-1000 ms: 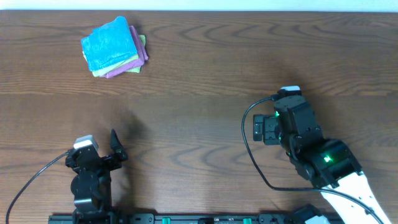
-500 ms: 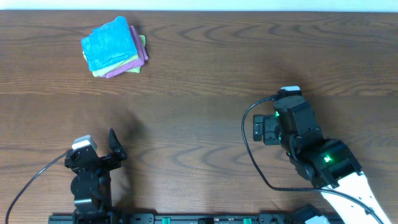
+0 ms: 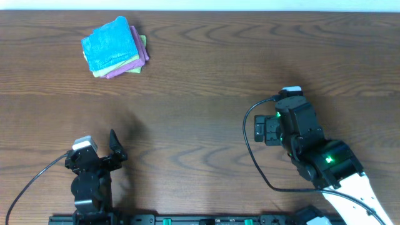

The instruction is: Fold the cloth

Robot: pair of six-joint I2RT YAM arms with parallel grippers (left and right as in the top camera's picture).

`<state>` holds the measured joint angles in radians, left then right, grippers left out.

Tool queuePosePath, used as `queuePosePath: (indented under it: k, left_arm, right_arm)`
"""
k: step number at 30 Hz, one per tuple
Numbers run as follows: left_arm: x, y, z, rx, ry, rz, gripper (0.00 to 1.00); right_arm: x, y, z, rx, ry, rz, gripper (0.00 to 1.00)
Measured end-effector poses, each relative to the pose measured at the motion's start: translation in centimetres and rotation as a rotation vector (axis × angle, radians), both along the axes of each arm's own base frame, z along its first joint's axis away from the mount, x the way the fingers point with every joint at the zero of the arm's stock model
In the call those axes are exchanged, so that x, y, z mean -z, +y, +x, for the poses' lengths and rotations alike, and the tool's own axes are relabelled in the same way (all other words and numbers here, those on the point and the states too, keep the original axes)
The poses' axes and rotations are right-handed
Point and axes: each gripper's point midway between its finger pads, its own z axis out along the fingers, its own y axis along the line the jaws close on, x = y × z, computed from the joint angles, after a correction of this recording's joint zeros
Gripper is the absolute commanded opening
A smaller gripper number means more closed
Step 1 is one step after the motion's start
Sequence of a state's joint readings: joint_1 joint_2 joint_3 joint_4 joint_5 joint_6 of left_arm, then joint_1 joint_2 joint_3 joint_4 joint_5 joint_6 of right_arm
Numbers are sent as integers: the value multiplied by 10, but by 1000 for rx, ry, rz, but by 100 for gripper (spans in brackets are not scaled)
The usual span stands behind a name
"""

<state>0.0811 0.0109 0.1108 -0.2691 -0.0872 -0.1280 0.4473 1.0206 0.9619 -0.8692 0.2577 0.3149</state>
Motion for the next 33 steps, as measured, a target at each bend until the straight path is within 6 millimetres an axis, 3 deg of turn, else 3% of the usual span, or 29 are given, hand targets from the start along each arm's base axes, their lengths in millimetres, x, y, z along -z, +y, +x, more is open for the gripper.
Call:
queuePosePath:
  k: [12,16,20,28,33]
  left_arm:
    - [0,0,0,0,0,0,95]
    - [0,0,0,-1,-1,-2,95]
    - [0,0,0,-1,-1,-3,95]
    - [0,0,0,-1,-1,-2,95]
    - [0,0,0,-1,-1,-3,95]
  right_arm:
    - [-1,0,0,0,-3,1,99]
    - [-13,-6,-4,4,-50,1,99]
    - [-41,-32,-10,58,-159,10,99]
    - [-97,-108,-44,321,-402,19,99]
    - [-124,-122,-75,345,-544,-11,99]
